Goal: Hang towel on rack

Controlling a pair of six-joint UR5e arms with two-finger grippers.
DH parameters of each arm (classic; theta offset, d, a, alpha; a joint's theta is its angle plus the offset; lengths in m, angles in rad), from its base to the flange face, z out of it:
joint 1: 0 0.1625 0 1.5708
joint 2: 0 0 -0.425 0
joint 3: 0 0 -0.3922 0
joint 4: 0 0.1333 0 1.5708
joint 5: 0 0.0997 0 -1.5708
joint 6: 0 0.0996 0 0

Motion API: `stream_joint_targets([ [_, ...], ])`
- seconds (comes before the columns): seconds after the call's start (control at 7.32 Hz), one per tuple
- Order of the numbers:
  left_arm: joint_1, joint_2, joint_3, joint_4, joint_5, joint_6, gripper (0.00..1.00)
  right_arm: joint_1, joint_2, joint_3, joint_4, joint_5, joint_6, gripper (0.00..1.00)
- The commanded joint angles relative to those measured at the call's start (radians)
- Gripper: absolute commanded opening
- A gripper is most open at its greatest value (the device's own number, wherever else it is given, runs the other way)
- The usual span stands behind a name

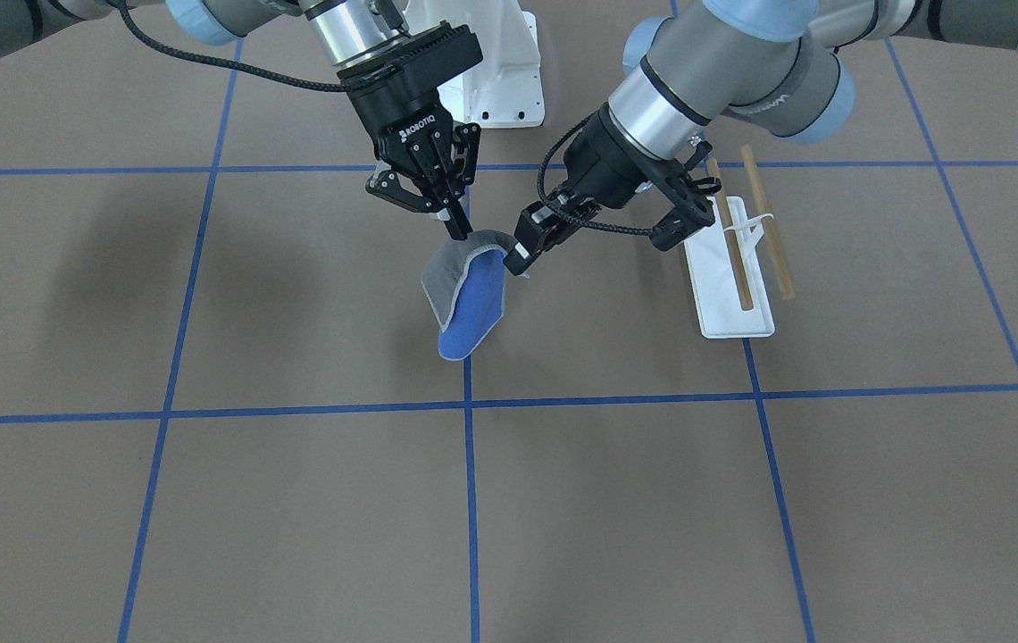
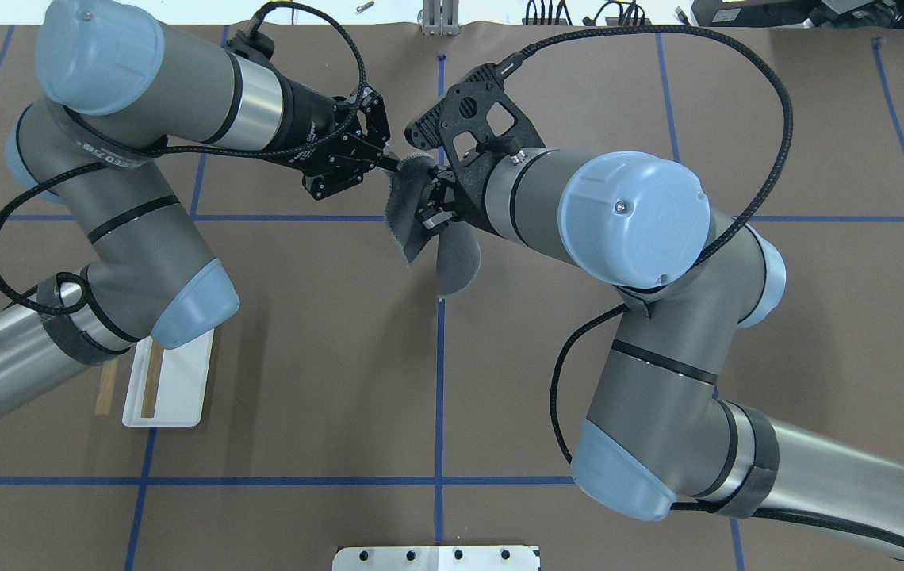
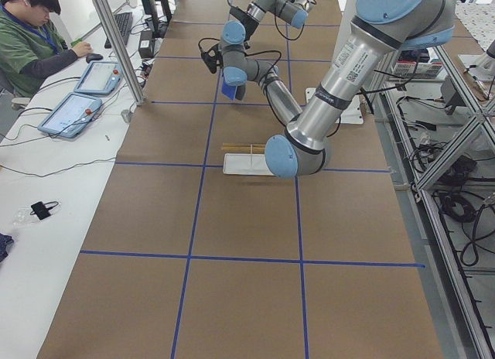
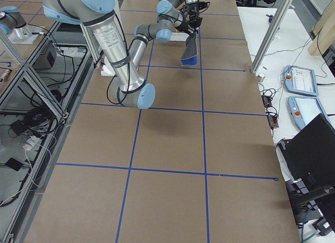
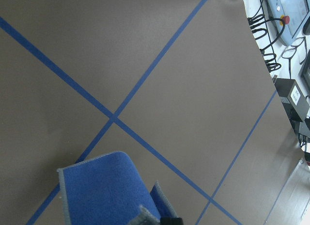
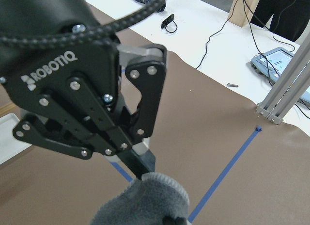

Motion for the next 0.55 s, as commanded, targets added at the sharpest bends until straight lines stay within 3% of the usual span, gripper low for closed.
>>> stream_joint_targets([
  [0.0, -0.001, -0.001, -0.002, 0.0, 0.0, -0.002, 0.0, 0.001, -0.001, 0.006, 0.004, 0.001, 0.02, 0.11],
  [0.14, -0.002, -0.001, -0.004, -0.002, 0.0, -0.002, 0.0, 0.001, -0.001, 0.006, 0.004, 0.001, 0.062, 0.45],
  [0.41, -0.007, -0.003, -0.005, -0.002, 0.0, -0.005, 0.0, 0.004, -0.005, 0.035, 0.004, 0.003, 0.074, 0.71],
])
